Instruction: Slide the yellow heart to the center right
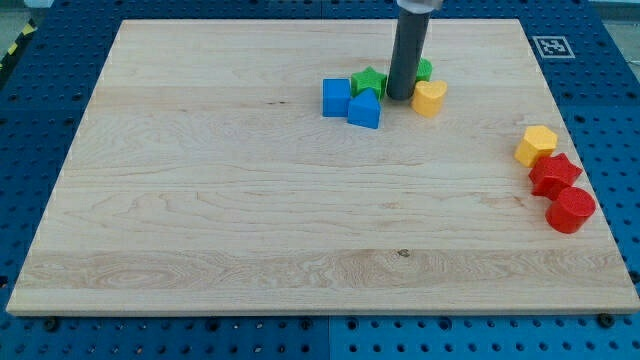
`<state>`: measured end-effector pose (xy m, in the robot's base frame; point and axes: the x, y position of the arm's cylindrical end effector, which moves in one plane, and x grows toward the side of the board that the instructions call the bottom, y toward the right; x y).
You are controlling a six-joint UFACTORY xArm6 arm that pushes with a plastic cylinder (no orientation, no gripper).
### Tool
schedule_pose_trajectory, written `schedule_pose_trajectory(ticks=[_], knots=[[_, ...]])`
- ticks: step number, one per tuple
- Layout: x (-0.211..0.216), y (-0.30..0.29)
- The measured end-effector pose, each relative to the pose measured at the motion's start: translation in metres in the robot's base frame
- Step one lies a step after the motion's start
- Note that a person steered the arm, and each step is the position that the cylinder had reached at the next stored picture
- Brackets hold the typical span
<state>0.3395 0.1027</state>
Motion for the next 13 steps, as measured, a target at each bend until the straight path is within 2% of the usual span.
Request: schedule_pose_trajectory(ticks=[2,4,9,13], knots=[[0.006,0.016],[0.023,-0.001],[0.011,0.051],[0.034,0.077]])
